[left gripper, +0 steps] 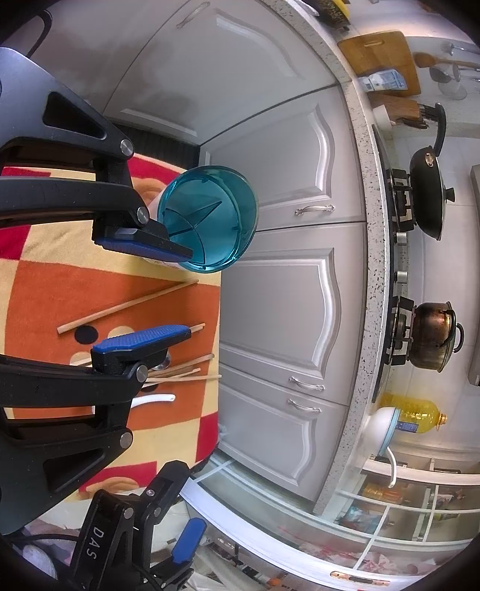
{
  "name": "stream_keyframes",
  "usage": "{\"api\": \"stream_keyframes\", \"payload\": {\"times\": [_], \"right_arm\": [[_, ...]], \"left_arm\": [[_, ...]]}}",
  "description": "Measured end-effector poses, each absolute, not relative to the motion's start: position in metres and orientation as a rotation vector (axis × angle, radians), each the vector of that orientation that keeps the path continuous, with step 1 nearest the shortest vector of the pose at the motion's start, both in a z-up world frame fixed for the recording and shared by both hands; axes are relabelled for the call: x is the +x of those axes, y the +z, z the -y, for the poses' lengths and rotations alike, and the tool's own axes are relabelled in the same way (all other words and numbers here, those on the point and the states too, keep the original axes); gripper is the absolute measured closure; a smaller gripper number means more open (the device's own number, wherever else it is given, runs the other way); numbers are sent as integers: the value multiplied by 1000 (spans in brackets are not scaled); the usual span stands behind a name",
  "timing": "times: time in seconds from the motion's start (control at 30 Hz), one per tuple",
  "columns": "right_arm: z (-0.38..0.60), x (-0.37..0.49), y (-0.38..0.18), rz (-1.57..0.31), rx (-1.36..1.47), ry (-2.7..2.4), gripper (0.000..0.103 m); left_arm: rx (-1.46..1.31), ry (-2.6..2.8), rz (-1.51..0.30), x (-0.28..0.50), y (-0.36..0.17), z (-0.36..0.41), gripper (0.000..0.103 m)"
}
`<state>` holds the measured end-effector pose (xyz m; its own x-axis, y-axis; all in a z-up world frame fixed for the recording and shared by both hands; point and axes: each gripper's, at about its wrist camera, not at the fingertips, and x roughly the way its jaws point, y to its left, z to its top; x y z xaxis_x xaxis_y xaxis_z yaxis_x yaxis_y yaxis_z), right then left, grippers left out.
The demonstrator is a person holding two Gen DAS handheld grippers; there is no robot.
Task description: Organize utensils
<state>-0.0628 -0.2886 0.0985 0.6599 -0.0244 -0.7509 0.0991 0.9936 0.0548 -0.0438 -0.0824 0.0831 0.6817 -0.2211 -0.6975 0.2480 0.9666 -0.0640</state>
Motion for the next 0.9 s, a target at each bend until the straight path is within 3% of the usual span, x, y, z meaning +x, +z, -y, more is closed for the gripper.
{"api": "stream_keyframes", "payload": {"times": [0.9], "right_arm": [[290, -58, 96, -858, 94, -69, 2]], "left_arm": [[37, -280, -797, -44, 77, 83, 69]]}}
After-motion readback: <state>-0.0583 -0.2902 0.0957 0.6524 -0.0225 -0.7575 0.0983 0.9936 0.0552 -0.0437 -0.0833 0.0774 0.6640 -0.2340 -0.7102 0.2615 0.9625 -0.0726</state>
